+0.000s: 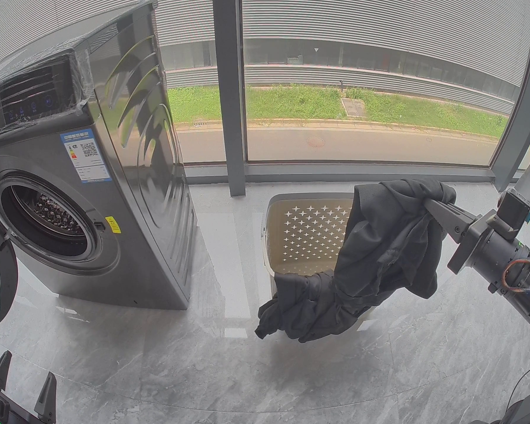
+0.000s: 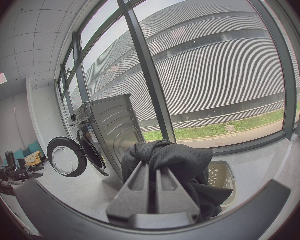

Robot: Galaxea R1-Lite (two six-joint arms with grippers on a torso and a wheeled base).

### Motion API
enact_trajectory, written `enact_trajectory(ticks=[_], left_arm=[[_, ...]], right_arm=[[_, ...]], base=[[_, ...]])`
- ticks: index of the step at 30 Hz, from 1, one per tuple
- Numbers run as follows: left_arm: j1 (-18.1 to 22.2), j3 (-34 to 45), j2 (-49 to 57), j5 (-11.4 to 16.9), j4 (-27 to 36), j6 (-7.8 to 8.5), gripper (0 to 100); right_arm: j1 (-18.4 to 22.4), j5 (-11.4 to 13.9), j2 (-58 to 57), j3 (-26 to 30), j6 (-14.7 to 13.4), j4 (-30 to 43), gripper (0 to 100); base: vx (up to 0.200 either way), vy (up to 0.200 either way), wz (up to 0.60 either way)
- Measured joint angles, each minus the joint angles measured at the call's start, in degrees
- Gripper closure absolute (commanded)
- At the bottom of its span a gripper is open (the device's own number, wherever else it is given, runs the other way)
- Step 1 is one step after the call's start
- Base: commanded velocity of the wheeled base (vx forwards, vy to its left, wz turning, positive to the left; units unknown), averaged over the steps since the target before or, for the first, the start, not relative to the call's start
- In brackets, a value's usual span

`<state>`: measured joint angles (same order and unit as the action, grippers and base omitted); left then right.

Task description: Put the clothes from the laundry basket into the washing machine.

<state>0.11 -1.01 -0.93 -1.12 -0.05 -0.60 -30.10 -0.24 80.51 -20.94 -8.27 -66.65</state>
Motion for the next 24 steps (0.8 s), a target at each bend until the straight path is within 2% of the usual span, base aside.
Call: enact_trajectory(ticks=[15,24], left_arm=[[0.05,0.00,0.00,-0.02,-0.06,0.09,0],[0.05,0.00,0.00,-0.02,-0.02,0.09,0]], right_arm=[[-0.35,0.56,-0.24,-0.44,0.04,-0.09,100],[-4.02,1.80,-0.38,0.00,0.00,-0.24,100]], base=[[0.000,0.200,0.00],[0.000,0.200,0.00]])
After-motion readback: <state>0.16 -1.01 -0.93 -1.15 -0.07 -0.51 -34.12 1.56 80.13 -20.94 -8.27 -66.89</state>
